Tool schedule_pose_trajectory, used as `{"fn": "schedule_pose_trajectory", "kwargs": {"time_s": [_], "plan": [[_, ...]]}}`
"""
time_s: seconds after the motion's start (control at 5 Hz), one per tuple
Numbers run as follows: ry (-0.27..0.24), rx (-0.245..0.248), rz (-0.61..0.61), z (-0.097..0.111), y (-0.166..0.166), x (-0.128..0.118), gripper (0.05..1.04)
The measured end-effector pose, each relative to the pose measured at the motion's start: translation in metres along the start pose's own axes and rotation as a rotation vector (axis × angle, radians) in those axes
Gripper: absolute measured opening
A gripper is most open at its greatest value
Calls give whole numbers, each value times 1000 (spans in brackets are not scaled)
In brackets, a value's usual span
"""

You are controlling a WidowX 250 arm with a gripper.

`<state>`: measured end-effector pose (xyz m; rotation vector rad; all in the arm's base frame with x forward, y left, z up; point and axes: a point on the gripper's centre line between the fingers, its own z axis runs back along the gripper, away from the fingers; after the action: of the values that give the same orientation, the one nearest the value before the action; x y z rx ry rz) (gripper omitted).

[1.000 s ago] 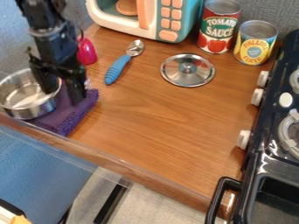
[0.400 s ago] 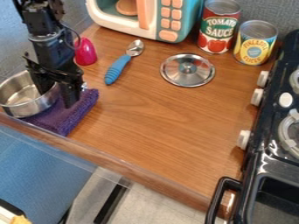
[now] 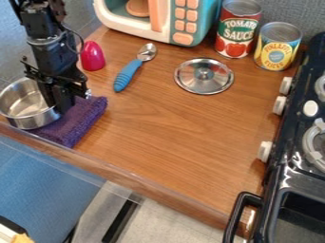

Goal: Move the silver pot to the bottom center of the table

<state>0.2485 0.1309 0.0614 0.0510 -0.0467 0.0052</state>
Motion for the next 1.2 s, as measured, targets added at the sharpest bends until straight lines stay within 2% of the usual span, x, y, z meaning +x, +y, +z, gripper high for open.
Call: {"fn": "schedule_pose_trajectory", "kwargs": {"time_s": [0.2,0.4,0.6,0.8,1.0,1.2], "plan": [[5,1,-16,0,-6,3,80],[1,-4,-125,3,-45,18,78],[-96,-30,-261,27,-94,33,74],[-175,-33,-380,50,-145,27,69],[-212,10,-449,51,-196,12,69],[-204,64,-496,35,-245,-1,69]]}}
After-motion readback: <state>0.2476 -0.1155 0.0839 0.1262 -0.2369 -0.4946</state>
